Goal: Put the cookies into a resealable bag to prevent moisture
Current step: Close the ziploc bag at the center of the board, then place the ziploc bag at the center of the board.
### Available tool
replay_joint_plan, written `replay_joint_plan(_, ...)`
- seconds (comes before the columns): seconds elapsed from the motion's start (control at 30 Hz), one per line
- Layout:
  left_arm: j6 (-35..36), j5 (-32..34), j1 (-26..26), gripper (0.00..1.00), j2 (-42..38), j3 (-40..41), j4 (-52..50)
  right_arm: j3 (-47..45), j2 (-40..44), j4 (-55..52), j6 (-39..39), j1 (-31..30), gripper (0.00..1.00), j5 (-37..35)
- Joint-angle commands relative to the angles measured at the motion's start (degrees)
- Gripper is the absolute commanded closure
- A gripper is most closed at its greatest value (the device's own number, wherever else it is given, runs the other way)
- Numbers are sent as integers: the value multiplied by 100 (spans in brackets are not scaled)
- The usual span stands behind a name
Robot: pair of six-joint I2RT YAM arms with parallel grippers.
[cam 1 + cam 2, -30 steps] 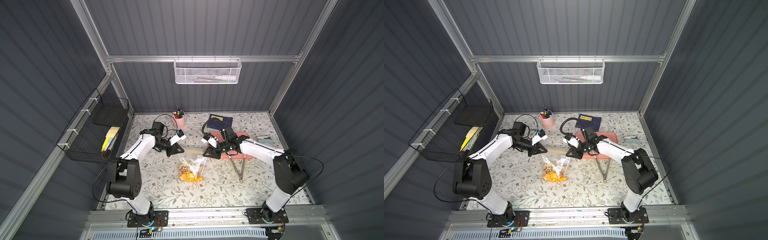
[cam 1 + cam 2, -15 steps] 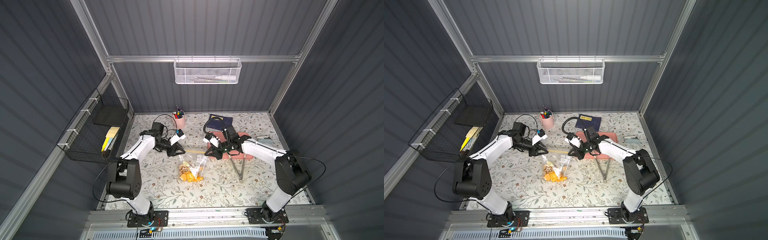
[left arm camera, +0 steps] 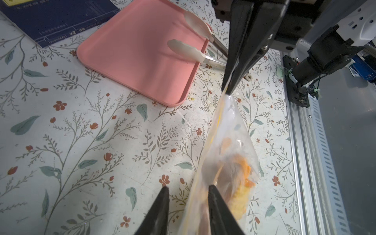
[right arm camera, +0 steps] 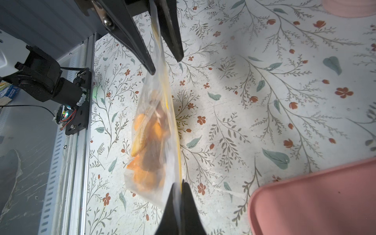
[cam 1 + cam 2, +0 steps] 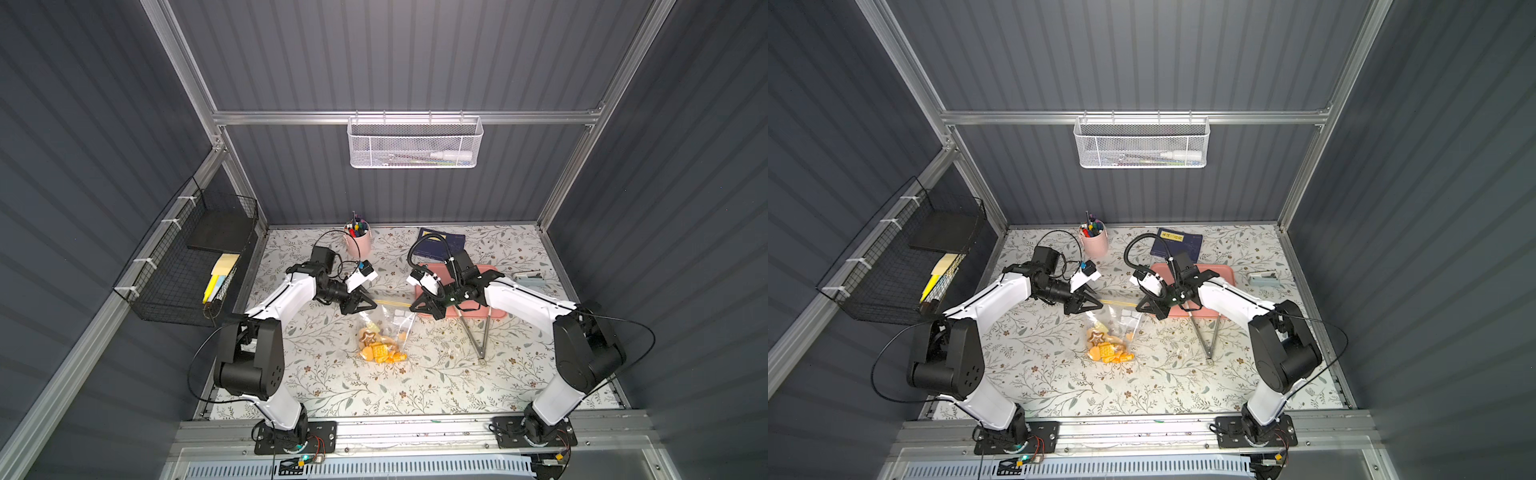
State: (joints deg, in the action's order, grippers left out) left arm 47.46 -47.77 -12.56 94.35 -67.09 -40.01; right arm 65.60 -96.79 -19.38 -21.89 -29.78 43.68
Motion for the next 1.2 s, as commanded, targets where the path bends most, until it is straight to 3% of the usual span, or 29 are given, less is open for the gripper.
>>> replay_joint_plan(0.0, 141, 337, 93, 100, -263, 32, -472, -21, 199, -113, -34, -1, 100, 71)
replay_joint_plan(0.2, 131, 436, 113, 100, -686, 63, -756, 26, 538, -499, -350, -318, 100, 157)
replay_joint_plan(0.37, 136, 667, 104, 100, -1681, 413, -1120, 69, 854, -1124, -618, -764, 100, 402)
replay_joint_plan(0.53, -15, 1180, 104, 100, -2328, 741, -1172, 74, 714, -1306, -720, -771, 100, 665)
replay_joint_plan(0.7, 35, 1605, 113, 100, -1457, 536, -868, 716, -246, -1454, -831, -558, 100, 750)
replay_joint_plan(0.97, -150, 2005, 182, 100, 611, -764, -64, 1864, -1543, -820, -260, -15, 96, 304)
replay_joint_plan(1.07, -273, 2003, 190, 93, 1153, -1206, 36, 2238, -1942, -836, -248, 73, 88, 231)
replay_joint_plan(1.17, -408, 2044, 192, 80, 1498, -1341, 210, 2470, -2256, -804, -114, 93, 83, 56)
